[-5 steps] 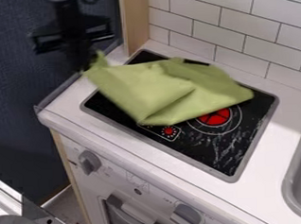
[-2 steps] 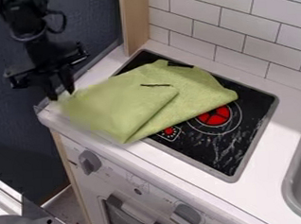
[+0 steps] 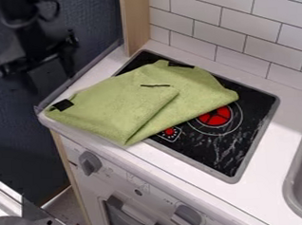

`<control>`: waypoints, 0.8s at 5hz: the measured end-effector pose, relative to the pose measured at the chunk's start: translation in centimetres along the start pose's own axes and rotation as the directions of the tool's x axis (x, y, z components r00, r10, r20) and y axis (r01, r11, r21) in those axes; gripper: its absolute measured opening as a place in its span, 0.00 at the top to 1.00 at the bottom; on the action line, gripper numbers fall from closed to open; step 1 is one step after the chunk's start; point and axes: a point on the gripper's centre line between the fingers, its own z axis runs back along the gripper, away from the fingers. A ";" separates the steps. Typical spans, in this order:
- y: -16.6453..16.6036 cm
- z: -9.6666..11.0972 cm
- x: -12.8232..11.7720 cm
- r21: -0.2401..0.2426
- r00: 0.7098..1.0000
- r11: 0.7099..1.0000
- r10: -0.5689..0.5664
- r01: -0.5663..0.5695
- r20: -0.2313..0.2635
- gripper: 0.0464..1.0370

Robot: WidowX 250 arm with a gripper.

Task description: Move the cloth to the left of the table

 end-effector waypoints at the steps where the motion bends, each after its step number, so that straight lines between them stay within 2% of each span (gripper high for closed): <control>1: -3.2 1.1 -0.1 0.034 0.996 0.995 -0.092 0.092 -0.016 0.03; 2: -8.0 0.3 -1.2 0.034 0.969 0.975 -0.216 0.221 -0.118 0.04; 3: -13.5 -0.7 -3.1 -0.058 0.877 0.907 -0.419 0.417 -0.237 0.04; 4: -16.9 -1.2 -6.3 -0.125 0.761 0.819 -0.569 0.561 -0.313 0.04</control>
